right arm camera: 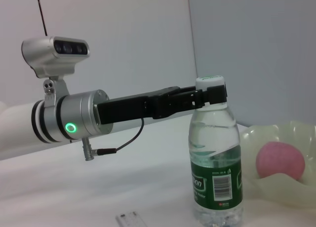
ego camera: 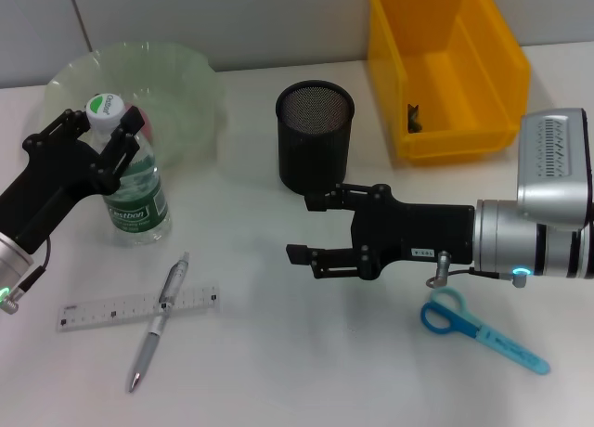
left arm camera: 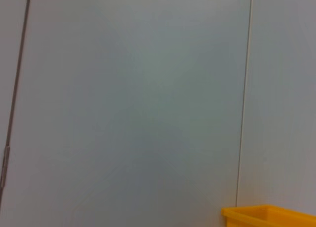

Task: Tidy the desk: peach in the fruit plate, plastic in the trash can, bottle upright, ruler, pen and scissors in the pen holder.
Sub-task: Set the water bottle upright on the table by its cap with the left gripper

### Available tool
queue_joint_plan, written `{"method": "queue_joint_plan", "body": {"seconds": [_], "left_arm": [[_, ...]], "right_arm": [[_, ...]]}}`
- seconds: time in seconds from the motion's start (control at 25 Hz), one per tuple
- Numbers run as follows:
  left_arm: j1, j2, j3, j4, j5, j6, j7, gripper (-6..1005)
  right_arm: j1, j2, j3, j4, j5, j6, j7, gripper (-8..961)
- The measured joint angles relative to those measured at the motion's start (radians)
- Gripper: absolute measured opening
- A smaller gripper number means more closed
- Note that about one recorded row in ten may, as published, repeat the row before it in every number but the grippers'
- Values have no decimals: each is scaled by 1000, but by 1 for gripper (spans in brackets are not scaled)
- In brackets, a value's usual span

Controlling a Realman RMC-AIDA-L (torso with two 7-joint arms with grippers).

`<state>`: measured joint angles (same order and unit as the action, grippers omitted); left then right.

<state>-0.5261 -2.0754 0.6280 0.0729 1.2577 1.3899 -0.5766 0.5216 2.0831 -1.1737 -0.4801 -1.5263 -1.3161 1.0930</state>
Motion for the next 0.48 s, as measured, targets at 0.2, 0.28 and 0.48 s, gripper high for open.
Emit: {"method": "queue_joint_plan", "body": {"seconds": [0.2, 0.28, 0.48], "left_arm": [[5, 0, -1, -7, 0, 0, -1, 514], [6, 0, -1, -7, 0, 0, -1, 515], [10, 2, -1, -6, 0, 2, -17, 540]], "right_arm": [[0, 0, -2, 1, 0, 0, 0, 784], [-1, 0, -2, 1, 0, -1, 1, 784], [-3, 0, 0, 2, 0, -6, 1, 784]]}}
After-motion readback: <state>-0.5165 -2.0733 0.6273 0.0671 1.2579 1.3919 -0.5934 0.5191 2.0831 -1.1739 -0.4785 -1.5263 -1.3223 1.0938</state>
